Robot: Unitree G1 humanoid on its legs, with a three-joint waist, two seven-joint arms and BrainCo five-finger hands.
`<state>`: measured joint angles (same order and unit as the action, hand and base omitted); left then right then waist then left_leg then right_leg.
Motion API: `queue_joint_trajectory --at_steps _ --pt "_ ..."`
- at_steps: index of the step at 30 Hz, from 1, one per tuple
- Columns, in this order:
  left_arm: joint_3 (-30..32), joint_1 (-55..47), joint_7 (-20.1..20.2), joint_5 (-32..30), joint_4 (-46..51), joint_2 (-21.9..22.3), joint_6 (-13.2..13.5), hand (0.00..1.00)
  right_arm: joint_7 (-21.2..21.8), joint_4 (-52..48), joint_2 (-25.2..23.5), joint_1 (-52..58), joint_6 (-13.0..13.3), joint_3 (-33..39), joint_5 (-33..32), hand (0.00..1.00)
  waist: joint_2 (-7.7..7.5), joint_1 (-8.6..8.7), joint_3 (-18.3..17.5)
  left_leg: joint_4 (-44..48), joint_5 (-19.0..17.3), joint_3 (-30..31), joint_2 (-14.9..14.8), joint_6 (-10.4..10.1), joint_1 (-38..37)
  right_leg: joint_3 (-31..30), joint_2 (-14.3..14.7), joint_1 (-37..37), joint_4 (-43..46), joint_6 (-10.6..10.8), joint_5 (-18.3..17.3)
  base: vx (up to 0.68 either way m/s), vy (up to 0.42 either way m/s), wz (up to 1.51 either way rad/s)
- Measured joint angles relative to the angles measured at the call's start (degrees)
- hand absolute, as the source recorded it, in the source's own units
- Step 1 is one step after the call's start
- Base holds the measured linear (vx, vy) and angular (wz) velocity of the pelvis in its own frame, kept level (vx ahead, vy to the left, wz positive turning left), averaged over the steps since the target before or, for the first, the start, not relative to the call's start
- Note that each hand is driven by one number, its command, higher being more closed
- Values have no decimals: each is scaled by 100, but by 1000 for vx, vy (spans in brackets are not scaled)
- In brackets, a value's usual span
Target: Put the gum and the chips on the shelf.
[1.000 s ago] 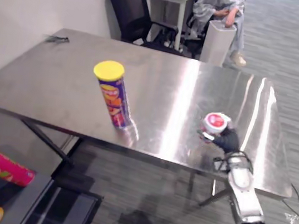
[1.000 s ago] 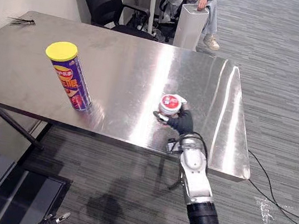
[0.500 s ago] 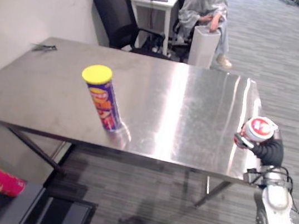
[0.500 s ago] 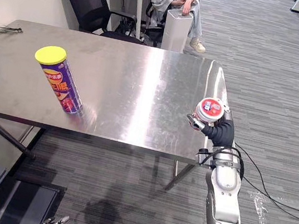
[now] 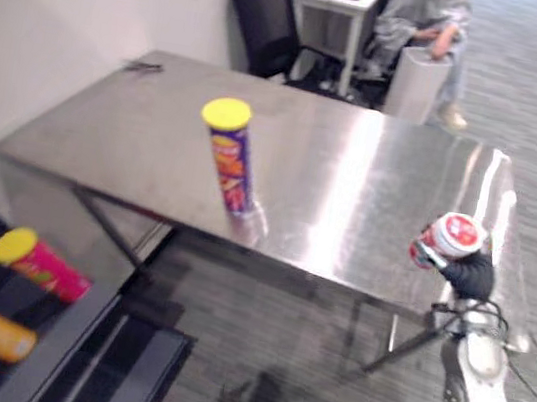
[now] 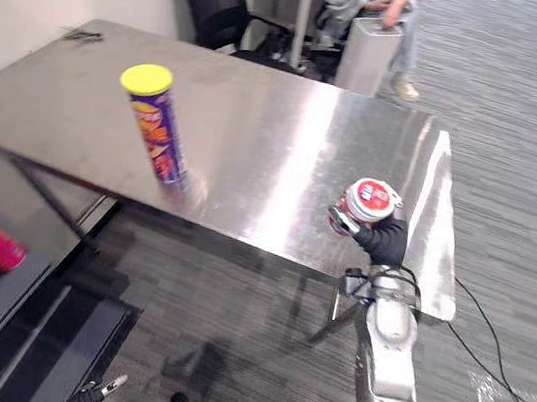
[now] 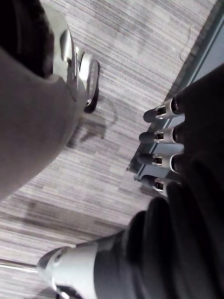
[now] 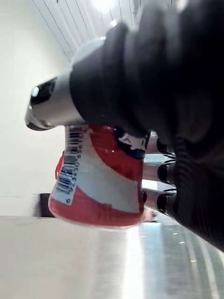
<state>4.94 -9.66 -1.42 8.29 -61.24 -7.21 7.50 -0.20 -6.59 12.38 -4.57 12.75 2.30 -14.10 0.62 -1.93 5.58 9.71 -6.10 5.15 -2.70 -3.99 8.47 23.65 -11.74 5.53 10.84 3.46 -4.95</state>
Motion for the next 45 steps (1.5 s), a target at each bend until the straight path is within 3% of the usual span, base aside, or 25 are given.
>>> queue_joint_trajectory --at_steps 1,2,3,4,5,6,7,8,9,10,11,13,17,20,25,30,39,43,45 --pt "-1 18 -10 14 96 25 -21 0 -4 49 0 -141 -3 -81 -2 100 84 -32 47 -324 104 195 -61 -91 75 267 29 85 106 -129 -90 -171 -170 121" --pt "10 61 -16 41 88 0 -26 0 -7 47 -15 -168 -4 -103 0 100 59 -83 51 -686 75 -3 -211 -53 60 424 115 27 -93 -162 -91 -155 -208 148" --pt "81 122 -34 59 80 -30 -39 0 -23 38 -17 -226 -2 -83 7 100 -9 -137 57 -754 65 -491 -350 127 94 714 99 -62 -310 -246 -48 -136 -189 148" --pt "177 211 -37 61 81 26 -54 0 -59 41 13 -316 4 -13 13 100 3 -139 143 -208 165 -1079 -538 380 374 1095 -21 -21 -158 -352 -99 -114 -194 178" --pt "220 174 -29 70 97 49 -55 0 -120 46 39 -329 -8 159 16 100 106 -195 139 756 484 -1909 -817 808 642 1518 -191 104 441 -418 -377 -100 -176 173" --pt "216 149 -35 70 148 59 -61 0 -160 42 43 -329 -5 207 16 100 180 -135 173 768 716 -2051 -778 657 764 1704 -212 76 656 -359 -472 -85 -162 206" --pt "196 111 -30 71 275 102 -55 0 -228 64 60 -303 -11 347 19 100 185 -36 186 513 1140 -2049 -659 770 840 1946 -306 40 750 -428 -572 -162 -97 216" --pt "262 108 -16 71 419 48 -27 0 -239 68 67 -309 -18 513 33 100 79 -2 140 -464 1803 -1979 -442 693 612 2176 -388 -47 439 -485 -611 -212 -78 227" --pt "414 128 -12 93 360 87 -69 0 -229 68 57 -406 -26 640 54 100 86 -52 168 191 1119 -2567 -602 801 582 2650 -443 -130 434 -517 -574 -208 -95 175" --pt "438 75 -2 166 331 89 -77 0 -254 62 52 -416 -18 642 55 100 65 -31 174 559 805 -2811 -694 810 508 2813 -488 -192 440 -517 -572 -140 -132 149" --pt "514 -21 11 238 276 155 -98 0 -259 62 74 -397 -21 640 58 100 16 15 198 775 540 -3104 -825 586 235 3097 -544 -280 428 -528 -534 -180 -111 137" --pt "659 -93 28 272 249 317 -146 0 -259 18 94 -280 -21 755 59 100 148 18 120 547 367 -3228 -958 285 -225 3422 -524 -304 376 -458 -459 -155 -12 115" --pt "671 -183 46 163 154 418 -181 0 -264 -2 68 -84 -59 962 74 100 357 28 40 -521 245 -3448 -974 -114 -568 4038 -516 -227 331 -410 -196 -164 197 72" --pt "679 -123 43 -4 49 237 -182 0 -245 -27 -115 97 -77 964 174 100 103 32 39 -676 307 -3393 -676 -44 -478 4173 -743 -161 269 -389 149 -112 232 29" --pt "673 -45 -5 -223 25 214 -140 0 -312 38 -241 165 -86 962 438 100 40 6 69 -672 288 -3343 -349 107 -453 4127 -968 -168 108 -362 540 -65 188 7" --pt "855 -66 -33 -170 28 266 -143 0 -330 112 -241 211 -195 955 531 100 3 -137 106 -843 270 -3439 -308 172 -496 3774 -901 -55 15 -363 642 -80 74 -14" --pt "881 -98 55 -172 165 298 -143 0 -176 258 -221 267 -229 867 534 100 17 -166 156 -1325 648 -3402 -293 172 -663 3555 -738 11 -67 -368 637 35 6 0" --pt "829 -83 63 -164 332 292 -120 0 -165 352 -214 246 -228 482 531 100 3 -187 169 -1107 577 -3224 -301 194 -486 3564 -755 -19 -68 -367 638 58 -6 22" --pt "780 -81 64 -135 443 300 -90 0 -61 591 -206 130 -233 73 529 100 -18 -322 224 -616 310 -3124 -386 216 -328 3581 -815 -119 -28 -366 639 41 15 22"
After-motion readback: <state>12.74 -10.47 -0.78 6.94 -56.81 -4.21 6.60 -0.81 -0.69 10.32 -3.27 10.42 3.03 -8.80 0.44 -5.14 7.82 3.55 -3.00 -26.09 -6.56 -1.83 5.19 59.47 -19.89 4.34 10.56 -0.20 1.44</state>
